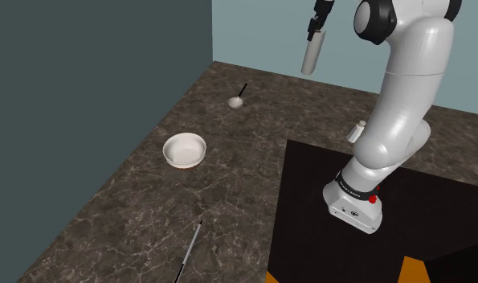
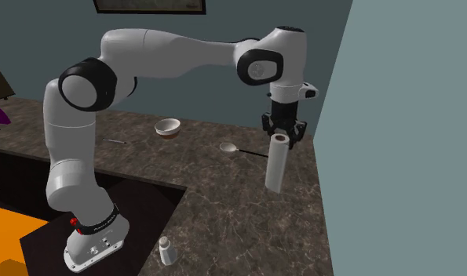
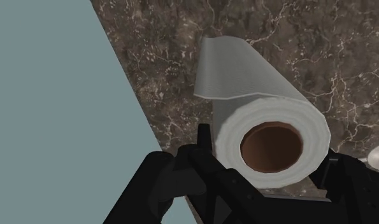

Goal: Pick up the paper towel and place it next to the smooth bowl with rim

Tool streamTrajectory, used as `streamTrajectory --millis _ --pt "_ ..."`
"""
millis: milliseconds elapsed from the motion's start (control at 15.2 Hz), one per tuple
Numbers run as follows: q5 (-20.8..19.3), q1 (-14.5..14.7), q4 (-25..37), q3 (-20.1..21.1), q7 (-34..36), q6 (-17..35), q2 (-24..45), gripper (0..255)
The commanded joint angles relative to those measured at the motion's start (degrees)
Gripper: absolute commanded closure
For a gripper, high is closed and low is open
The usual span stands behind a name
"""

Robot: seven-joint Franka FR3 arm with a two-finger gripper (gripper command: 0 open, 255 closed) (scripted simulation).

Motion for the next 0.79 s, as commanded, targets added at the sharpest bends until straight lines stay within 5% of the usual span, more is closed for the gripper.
streamTrajectory --millis 0,726 --pt "0.02 -0.14 1.29 -0.02 0.07 -1.2 0.12 255" --pt "-7.88 12.61 -14.53 3.99 15.97 3.58 -12.69 255"
